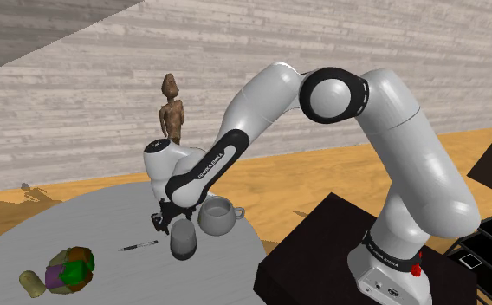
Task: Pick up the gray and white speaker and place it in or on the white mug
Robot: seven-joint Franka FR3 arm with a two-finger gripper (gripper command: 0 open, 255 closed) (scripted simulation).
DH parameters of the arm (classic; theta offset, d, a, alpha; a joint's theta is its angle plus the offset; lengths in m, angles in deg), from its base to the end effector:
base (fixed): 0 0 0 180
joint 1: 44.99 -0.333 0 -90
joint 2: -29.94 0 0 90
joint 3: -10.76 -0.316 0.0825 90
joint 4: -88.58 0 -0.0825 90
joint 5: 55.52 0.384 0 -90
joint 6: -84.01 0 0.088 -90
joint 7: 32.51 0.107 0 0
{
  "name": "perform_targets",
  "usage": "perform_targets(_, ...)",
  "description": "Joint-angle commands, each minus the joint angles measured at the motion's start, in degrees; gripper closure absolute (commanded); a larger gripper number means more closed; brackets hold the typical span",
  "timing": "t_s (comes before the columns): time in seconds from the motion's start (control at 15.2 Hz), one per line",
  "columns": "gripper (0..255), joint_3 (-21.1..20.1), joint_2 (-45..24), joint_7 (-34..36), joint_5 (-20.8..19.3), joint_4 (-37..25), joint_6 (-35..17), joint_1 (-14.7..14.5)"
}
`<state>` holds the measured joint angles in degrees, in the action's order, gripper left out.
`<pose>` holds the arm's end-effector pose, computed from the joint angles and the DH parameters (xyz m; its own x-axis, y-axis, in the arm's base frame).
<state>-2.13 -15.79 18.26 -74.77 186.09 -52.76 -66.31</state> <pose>0.5527 0.3586 0.1308 0.9955 -0.0933 -0.0170 -0.0913 -0.9912 0.0956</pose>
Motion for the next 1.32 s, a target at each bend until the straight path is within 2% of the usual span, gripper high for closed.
perform_targets(0.0, 255, 0.0, 0.0, 0.0, 0.0, 0.1, 0.0, 0.0)
perform_targets(1.25, 255, -2.7, 10.8, -2.3, 3.2, 2.2, 8.6, 1.9)
